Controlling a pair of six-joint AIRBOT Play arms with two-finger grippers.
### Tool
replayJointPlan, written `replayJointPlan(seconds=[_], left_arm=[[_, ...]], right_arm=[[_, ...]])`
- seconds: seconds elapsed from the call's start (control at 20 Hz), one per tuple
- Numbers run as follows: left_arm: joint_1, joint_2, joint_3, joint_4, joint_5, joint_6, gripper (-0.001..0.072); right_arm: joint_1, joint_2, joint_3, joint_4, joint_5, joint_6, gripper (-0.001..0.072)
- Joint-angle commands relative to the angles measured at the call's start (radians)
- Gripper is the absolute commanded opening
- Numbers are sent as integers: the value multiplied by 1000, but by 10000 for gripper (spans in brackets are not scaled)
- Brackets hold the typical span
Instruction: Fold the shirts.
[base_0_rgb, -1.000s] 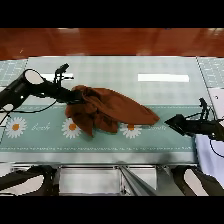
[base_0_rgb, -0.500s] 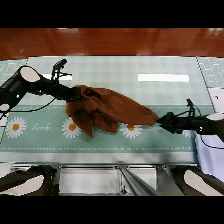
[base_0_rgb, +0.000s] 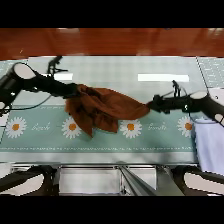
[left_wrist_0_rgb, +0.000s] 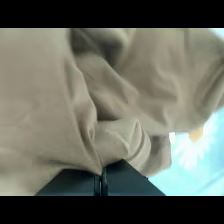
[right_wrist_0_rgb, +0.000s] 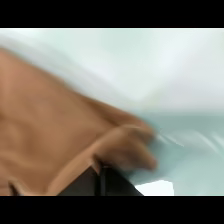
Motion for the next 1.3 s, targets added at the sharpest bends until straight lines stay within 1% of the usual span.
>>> replayJointPlan(seconds=[0.0, 0.1, 0.2, 0.35, 0.5, 0.6, 0.7, 0.85, 0.95, 1.05, 1.15, 1.25], left_arm=[[97, 51, 113, -49, -15, 3, 15], [167, 101, 234, -125, -9, 3, 15], [212, 146, 359, -167, -8, 3, 15], [255, 227, 539, -170, -8, 3, 16], [310, 333, 643, -169, -8, 19, 15], [356, 417, 653, -164, -11, 26, 15], [392, 492, 653, -139, -58, 26, 16], [400, 558, 653, -101, -229, 26, 15], [397, 575, 634, -90, -361, 26, 15], [371, 603, 526, -92, -376, 25, 16], [330, 624, 351, -95, -385, 11, 16], [267, 629, 120, -102, -382, 16, 16]], right_arm=[[-11, 72, 242, -89, 66, 52, 21], [-21, 142, 435, -165, 94, 91, 20], [-21, 204, 636, -220, 132, 111, 20], [-21, 301, 898, -305, 171, 132, 20], [-21, 421, 1050, -443, 178, 168, 21], [-21, 509, 1078, -535, 170, 199, 21], [-21, 593, 1078, -635, 171, 244, 21], [-21, 682, 1078, -775, 228, 301, 21], [-21, 718, 1077, -887, 340, 359, 21], [-21, 728, 1074, -930, 475, 374, 21], [-21, 729, 1026, -918, 578, 372, 21], [-21, 729, 908, -878, 621, 370, 21]])
